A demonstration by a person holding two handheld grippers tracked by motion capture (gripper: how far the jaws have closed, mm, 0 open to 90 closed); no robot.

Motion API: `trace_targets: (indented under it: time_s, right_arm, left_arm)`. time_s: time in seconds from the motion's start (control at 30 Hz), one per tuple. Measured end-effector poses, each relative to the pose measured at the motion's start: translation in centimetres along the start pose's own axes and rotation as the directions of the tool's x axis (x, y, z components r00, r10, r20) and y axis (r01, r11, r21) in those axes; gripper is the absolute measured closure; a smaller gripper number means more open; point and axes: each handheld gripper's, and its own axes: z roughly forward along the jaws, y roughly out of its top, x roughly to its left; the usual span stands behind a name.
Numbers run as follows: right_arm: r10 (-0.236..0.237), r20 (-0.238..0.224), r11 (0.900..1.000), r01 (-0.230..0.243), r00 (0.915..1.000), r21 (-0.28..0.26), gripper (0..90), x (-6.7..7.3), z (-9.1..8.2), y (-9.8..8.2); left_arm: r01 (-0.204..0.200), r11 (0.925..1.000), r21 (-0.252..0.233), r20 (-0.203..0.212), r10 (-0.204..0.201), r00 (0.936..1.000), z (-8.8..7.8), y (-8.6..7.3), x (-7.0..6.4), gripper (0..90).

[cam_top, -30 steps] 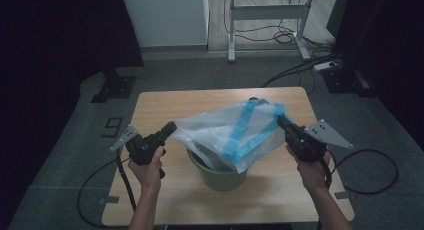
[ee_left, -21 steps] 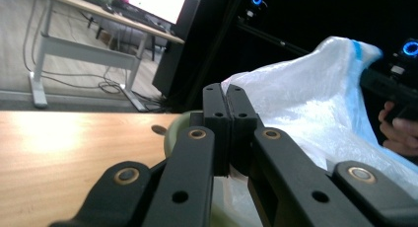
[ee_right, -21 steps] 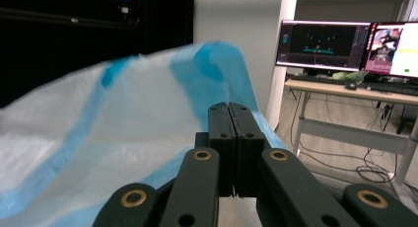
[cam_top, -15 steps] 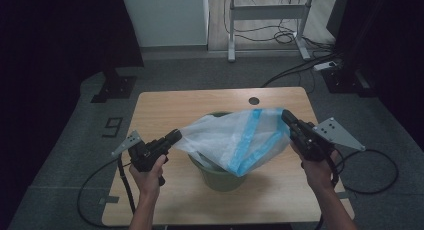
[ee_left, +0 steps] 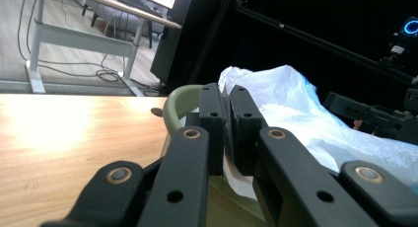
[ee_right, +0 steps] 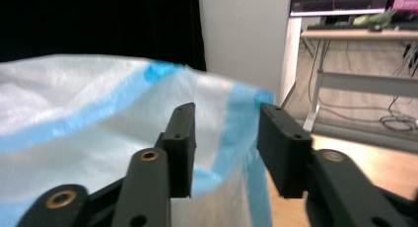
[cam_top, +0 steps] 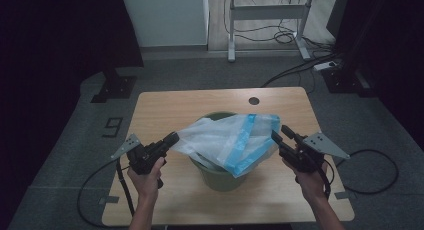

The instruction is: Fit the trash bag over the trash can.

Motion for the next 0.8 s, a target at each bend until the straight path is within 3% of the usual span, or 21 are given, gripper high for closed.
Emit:
trace_targets:
  time_s: [0.27,0.37,0.43,0.57,0.63,0.8]
  right_arm:
    - [0.079,-0.013,0.995,-0.078,0.9968,0.058,49.4,-0.3,1.0,-1.7]
    - [0.113,-0.048,0.992,-0.11,0.9924,0.069,55.2,-0.3,1.3,-2.0]
    - [0.115,-0.066,0.991,-0.11,0.9911,0.074,65.9,-0.2,1.6,-2.0]
    - [0.073,-0.051,0.996,-0.07,0.996,0.057,87.7,0.2,1.8,-1.5]
    - [0.038,-0.032,0.998,-0.037,0.9987,0.044,88.8,0.5,1.7,-1.0]
    - [-0.011,-0.015,1.0,0.011,0.9998,0.017,88.9,0.7,1.5,0.5]
  left_arm:
    - [0.017,0.9999,0.0,-0.002,-0.017,0.9999,-0.1,-0.3,0.5,85.8]
    - [0.02,0.9998,0.005,0.001,-0.02,0.9998,-0.1,-0.4,0.6,85.7]
    - [0.021,0.9998,0.004,0.006,-0.021,0.9998,-0.2,-0.4,0.6,85.5]
    - [0.008,0.9999,0.014,0.037,-0.008,0.9993,-0.4,0.1,0.4,82.6]
    - [-0.019,0.9995,0.025,0.044,0.018,0.9989,-0.4,0.5,0.0,78.1]
    - [-0.087,0.9956,0.034,0.046,0.086,0.9953,-0.4,2.5,-1.2,57.1]
